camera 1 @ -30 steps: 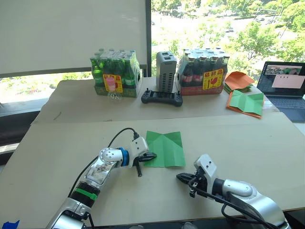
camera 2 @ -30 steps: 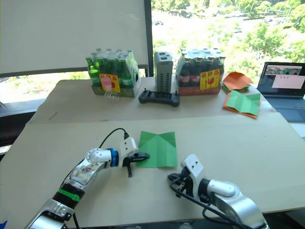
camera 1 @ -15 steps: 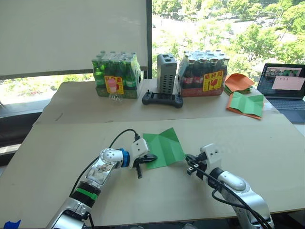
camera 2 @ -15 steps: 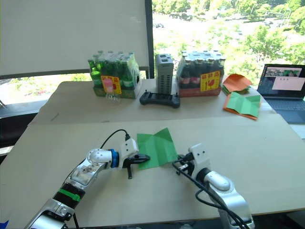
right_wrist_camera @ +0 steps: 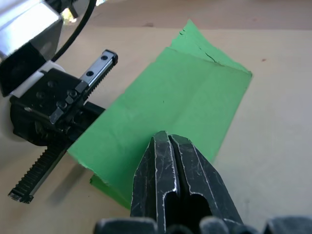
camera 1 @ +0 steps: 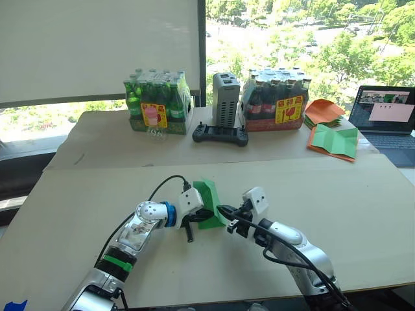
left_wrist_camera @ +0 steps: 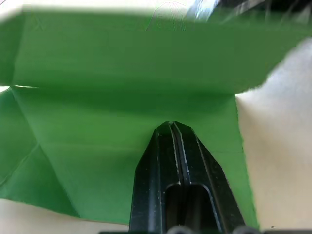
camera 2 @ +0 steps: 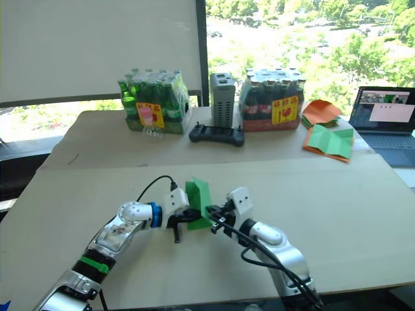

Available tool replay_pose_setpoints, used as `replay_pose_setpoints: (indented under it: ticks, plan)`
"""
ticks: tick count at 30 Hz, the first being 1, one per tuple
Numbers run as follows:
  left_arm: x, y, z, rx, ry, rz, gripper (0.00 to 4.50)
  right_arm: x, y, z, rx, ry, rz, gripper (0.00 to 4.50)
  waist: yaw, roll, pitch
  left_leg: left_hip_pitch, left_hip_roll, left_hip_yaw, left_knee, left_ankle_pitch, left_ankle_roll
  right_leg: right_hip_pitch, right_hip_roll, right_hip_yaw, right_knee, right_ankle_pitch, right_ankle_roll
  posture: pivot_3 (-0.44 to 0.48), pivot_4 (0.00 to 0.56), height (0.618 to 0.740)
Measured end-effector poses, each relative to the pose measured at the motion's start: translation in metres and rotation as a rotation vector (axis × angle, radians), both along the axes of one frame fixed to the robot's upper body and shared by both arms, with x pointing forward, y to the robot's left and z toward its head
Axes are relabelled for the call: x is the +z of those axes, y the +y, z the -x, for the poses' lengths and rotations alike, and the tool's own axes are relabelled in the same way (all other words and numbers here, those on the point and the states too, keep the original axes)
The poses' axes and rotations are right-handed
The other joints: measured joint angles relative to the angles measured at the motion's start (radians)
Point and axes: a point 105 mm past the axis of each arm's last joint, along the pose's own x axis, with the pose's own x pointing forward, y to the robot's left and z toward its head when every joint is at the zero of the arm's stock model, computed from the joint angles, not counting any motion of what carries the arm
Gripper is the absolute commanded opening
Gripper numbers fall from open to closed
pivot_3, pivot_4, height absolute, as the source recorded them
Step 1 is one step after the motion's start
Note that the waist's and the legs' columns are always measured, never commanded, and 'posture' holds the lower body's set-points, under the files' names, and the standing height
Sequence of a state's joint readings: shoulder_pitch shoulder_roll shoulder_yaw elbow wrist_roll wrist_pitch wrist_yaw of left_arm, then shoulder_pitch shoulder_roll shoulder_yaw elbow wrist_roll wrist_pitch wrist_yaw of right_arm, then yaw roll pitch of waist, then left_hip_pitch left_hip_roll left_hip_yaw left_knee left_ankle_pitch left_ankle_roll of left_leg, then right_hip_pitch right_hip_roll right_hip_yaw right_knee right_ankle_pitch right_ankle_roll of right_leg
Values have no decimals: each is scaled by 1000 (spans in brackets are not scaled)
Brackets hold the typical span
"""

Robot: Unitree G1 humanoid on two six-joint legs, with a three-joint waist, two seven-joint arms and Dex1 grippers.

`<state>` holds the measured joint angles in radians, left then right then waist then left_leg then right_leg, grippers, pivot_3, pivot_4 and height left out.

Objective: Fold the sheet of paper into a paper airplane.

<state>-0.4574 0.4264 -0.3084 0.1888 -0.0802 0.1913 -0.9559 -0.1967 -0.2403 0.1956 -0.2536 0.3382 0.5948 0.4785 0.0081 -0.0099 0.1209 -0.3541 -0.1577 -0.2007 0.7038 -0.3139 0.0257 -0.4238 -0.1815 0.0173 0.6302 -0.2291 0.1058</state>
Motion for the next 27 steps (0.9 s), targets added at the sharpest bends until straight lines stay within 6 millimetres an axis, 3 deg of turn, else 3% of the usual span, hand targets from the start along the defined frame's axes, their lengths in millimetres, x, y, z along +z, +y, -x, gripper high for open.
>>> replay_pose_setpoints:
  ticks: [3, 8, 11, 17, 19, 22, 27]
  plan:
    - [2, 10, 0, 43, 4, -8, 0, -15, 3, -3, 4, 34, 60, 45, -7, 0, 0, 0, 0, 0, -1, 0, 0, -1, 0, 0, 0, 0, 0, 0, 150, 728]
    - [9, 44, 1, 165, 33, -11, 0, -17, 9, -5, 19, 28, 88, 45, -22, 0, 0, 0, 1, 0, -3, 0, 0, -1, 1, 0, 0, 0, 0, 0, 150, 728]
    - [28, 59, -3, 216, 2, 9, 0, -18, 9, -6, 17, 30, 95, 45, -22, 0, 0, 1, 1, 0, -3, 0, 0, -1, 1, 0, 0, 0, 0, 0, 150, 728]
    - [72, 41, -5, 179, -11, 217, 0, -18, 12, -5, 24, 29, 99, 45, -21, 0, 0, 1, 1, 0, -3, 0, -1, -1, 1, 0, 0, 0, 0, 0, 150, 728]
    - [68, 35, -4, 162, 8, 215, 0, -17, 13, -5, 26, 27, 96, 45, -26, 0, 0, 2, 1, 0, -4, 0, -1, -1, 1, 0, 0, 0, 0, 0, 150, 728]
    - [39, 29, -3, 163, 90, 184, 0, -17, 13, -5, 25, 28, 97, 45, -27, 0, 0, 2, 1, 0, -5, 0, -1, -1, 1, 0, 0, 0, 0, 0, 150, 728]
    - [11, 32, -5, 188, 127, 106, 0, -16, 12, -4, 24, 30, 102, 45, -22, 0, 0, 2, 1, 0, -5, 0, -1, -2, 1, 0, -1, 0, 0, 0, 150, 728]
